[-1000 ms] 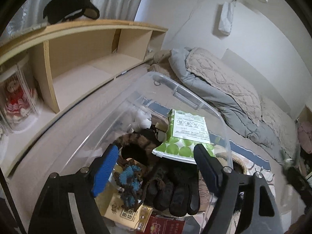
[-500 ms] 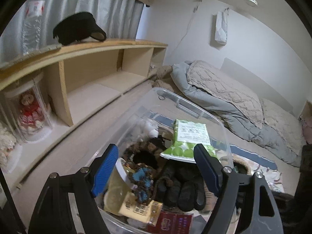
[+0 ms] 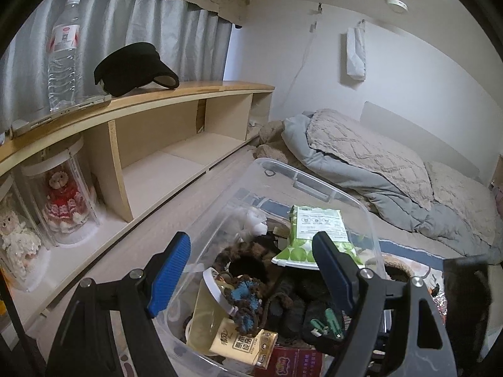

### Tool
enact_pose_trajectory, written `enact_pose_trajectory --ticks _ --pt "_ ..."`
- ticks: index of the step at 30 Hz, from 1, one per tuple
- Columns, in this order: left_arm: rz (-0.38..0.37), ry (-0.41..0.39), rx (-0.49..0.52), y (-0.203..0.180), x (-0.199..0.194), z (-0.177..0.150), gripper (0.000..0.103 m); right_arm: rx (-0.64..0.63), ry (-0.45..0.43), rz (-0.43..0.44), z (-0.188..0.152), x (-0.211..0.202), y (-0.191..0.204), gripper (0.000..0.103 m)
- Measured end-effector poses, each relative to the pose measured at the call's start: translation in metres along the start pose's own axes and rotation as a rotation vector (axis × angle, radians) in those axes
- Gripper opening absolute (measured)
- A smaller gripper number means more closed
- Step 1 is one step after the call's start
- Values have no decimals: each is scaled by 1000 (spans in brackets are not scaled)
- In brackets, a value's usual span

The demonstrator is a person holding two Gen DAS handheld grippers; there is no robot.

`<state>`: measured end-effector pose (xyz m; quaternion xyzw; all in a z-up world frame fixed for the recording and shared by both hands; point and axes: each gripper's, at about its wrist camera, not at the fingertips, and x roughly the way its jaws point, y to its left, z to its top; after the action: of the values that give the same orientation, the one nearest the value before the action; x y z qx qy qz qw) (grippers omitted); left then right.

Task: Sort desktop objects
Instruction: 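Lower the green clothespin into the clear box and open the right gripper, then lift both open grippers out of the box and move back over the bed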

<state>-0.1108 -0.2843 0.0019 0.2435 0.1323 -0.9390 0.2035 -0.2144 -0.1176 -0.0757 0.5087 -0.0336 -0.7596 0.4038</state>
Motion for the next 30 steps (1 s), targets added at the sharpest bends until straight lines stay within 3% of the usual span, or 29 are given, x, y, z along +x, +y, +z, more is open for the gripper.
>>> enact_pose_trajectory --ticks 7,11,13,14,15,23,26,30 --pt "0 1 35 -10 0 -2 80 -39 35 -29 1 2 7 22" --pt "6 0 52 -11 1 -2 80 -48 51 -36 1 3 10 29" --pt "9 -1 55 -10 0 -2 80 -56 38 -29 2 0 12 59" --pt "12 -3 54 -9 0 -2 80 -59 34 -33 2 -1 14 88" --pt "12 -3 51 -8 0 -2 80 -67 19 -40 2 -4 15 91" --pt "22 -1 45 -5 0 0 80 -122 -63 -60 5 -18 24 91" --pt "25 -1 51 -5 -1 -1 80 -150 -92 -107 5 -20 28 91" --pt "31 0 54 -4 -2 -1 80 -193 -131 -155 4 -23 32 103"
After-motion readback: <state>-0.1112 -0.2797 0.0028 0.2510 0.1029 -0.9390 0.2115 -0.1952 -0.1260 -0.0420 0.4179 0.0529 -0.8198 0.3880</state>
